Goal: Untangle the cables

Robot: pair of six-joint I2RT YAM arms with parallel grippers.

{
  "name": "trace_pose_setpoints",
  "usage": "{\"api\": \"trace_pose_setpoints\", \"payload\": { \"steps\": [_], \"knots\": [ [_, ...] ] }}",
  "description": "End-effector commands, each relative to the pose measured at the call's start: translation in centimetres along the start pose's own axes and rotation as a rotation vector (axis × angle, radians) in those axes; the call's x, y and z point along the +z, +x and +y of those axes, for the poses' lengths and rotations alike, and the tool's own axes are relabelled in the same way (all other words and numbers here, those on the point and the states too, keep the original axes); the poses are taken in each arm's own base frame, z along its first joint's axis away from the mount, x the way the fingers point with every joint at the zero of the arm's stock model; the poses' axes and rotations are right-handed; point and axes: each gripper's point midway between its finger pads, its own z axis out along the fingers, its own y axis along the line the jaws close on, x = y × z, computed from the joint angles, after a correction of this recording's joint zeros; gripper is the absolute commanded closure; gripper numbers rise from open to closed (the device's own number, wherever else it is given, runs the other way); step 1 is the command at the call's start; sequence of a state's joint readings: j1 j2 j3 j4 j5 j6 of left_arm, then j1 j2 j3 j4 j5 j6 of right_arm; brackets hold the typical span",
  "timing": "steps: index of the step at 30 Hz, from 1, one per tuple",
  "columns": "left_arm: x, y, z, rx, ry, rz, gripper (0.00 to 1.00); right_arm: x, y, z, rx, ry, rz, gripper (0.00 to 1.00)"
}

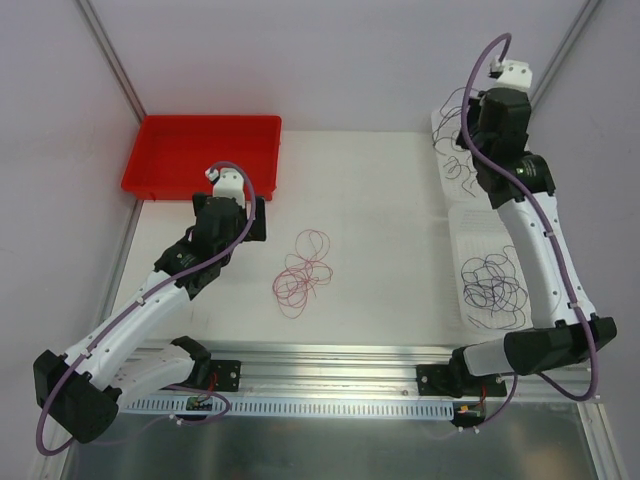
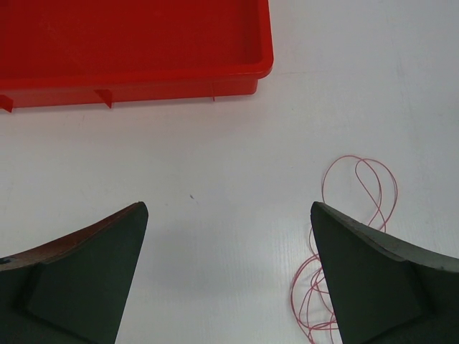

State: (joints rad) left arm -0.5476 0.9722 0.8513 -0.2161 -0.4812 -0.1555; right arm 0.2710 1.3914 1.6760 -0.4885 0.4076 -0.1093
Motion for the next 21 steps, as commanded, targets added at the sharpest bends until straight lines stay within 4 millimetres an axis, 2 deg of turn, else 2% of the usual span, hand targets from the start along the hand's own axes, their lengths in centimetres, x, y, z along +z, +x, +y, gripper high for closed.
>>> {"api": "trace_pose_setpoints", "payload": {
  "steps": [1, 2, 5, 6, 7, 8, 9, 10, 11, 12, 13, 14, 16, 17, 18, 19, 20, 21],
  "knots": [
    [0.0, -0.5, 1.0, 0.007, -0.035, -0.028, 0.01, 2.8, -3.2, -3.0, 0.013, 0.098, -0.081, 0.99],
    [0.1, -0.5, 1.0, 0.009, -0.036, -0.026, 0.01, 4.6, -3.3, -4.2, 0.031, 0.123, -0.081, 0.99],
    [0.2, -0.3, 1.1, 0.015, -0.045, -0.022, 0.01, 7.3, -4.2, -5.6, 0.067, 0.152, -0.108, 0.99],
    [0.2, -0.2, 1.1, 0.017, -0.044, -0.018, 0.01, 9.7, -2.8, -6.8, 0.067, 0.187, -0.076, 0.99],
    [0.3, -0.2, 1.0, 0.018, -0.044, -0.017, 0.01, 10.4, -3.6, -7.4, 0.081, 0.198, -0.094, 0.99],
    [0.4, 0.0, 1.0, 0.022, -0.044, -0.012, 0.01, 11.8, -2.9, -8.0, 0.088, 0.220, -0.077, 0.99],
    [0.4, 0.0, 1.0, 0.023, -0.045, -0.011, 0.01, 14.3, -1.1, -8.7, 0.081, 0.247, -0.032, 0.98],
    [0.6, 0.2, 0.8, 0.028, -0.039, -0.003, 0.01, 15.6, 0.0, -9.8, 0.079, 0.273, 0.000, 0.95],
    [0.7, 0.3, 0.8, 0.028, -0.037, 0.001, 0.01, 16.3, -0.7, -10.8, 0.085, 0.296, -0.011, 0.79],
    [0.7, 0.4, 0.7, 0.030, -0.033, 0.006, 0.01, 18.5, 1.5, -11.1, 0.071, 0.307, 0.036, 0.69],
    [0.9, 0.5, 0.5, 0.032, -0.028, 0.012, 0.01, 19.3, 2.0, -11.3, 0.070, 0.311, 0.048, 0.59],
    [0.9, 0.6, 0.4, 0.033, -0.026, 0.015, 0.01, 19.7, 1.9, -11.6, 0.075, 0.302, 0.053, 0.42],
    [1.1, 0.7, 0.3, 0.036, -0.025, 0.022, 0.01, 20.6, 3.7, -11.3, 0.081, 0.288, 0.109, 0.30],
    [1.2, 0.8, 0.2, 0.037, -0.019, 0.025, 0.01, 20.6, 3.8, -10.7, 0.090, 0.256, 0.120, 0.22],
    [1.1, 0.8, 0.2, 0.037, -0.016, 0.025, 0.01, 20.5, 4.5, -10.4, 0.095, 0.241, 0.140, 0.20],
    [1.2, 0.8, 0.1, 0.036, -0.013, 0.028, 0.01, 19.7, 4.2, -10.0, 0.118, 0.225, 0.137, 0.18],
    [1.2, 0.9, 0.0, 0.035, -0.007, 0.030, 0.01, 19.5, 5.9, -9.5, 0.147, 0.201, 0.179, 0.15],
    [1.2, 0.8, -0.1, 0.034, -0.001, 0.028, 0.01, 19.0, 6.3, -9.1, 0.149, 0.176, 0.190, 0.15]
  ]
}}
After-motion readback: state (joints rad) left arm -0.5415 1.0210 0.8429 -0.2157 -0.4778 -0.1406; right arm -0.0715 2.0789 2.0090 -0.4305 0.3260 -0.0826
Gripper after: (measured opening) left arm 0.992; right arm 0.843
